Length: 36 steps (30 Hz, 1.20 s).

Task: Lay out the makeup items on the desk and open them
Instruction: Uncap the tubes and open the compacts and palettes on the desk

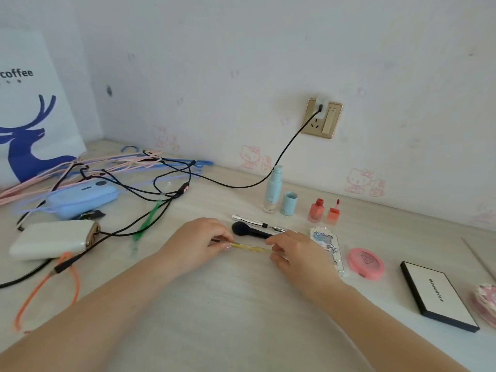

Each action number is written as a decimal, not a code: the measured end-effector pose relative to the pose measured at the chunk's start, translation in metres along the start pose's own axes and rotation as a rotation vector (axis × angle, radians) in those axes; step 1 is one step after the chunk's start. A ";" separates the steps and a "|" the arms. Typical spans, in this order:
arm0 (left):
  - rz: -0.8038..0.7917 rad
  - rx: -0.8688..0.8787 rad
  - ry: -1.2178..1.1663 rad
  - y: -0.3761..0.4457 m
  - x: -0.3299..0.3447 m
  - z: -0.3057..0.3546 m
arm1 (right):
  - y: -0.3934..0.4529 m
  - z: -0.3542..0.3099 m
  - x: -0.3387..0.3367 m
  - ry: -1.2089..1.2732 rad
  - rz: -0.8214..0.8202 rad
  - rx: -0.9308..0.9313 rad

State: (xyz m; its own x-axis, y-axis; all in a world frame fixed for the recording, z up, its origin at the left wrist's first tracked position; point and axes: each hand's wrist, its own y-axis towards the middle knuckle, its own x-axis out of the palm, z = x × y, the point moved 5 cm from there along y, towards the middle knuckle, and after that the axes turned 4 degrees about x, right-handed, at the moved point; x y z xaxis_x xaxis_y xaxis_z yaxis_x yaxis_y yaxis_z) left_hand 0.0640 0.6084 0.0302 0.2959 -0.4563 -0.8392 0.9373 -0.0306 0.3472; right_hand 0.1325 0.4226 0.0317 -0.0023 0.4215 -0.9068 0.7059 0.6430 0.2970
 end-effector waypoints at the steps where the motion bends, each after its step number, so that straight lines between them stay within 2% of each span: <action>1: 0.002 0.002 0.015 0.003 0.002 -0.002 | 0.002 0.002 0.001 -0.016 -0.002 0.012; 6: -0.007 -0.012 0.032 0.016 0.012 -0.008 | 0.008 0.010 0.007 -0.050 -0.044 0.055; 14: 0.022 -0.087 -0.091 0.025 0.021 -0.010 | 0.011 0.019 0.007 -0.018 -0.051 0.083; 19: 0.012 -0.086 -0.076 0.022 0.018 -0.013 | 0.010 0.020 0.005 -0.045 -0.058 0.090; 22: 0.064 -0.066 -0.019 0.021 0.011 -0.010 | 0.009 0.021 0.001 -0.068 -0.064 0.091; 26: 0.120 -0.034 -0.042 0.023 0.004 0.005 | 0.007 0.023 -0.009 -0.074 -0.045 0.090; 36: 0.071 0.034 -0.175 0.067 0.016 0.084 | -0.021 0.065 -0.064 0.018 0.093 0.196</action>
State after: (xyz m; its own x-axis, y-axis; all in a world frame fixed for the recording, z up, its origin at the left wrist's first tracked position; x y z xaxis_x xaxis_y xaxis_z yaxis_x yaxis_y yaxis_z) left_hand 0.1161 0.5243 0.0757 0.3219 -0.6058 -0.7276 0.9075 -0.0218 0.4196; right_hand 0.1637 0.3409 0.0637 0.0576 0.4854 -0.8724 0.8280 0.4650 0.3134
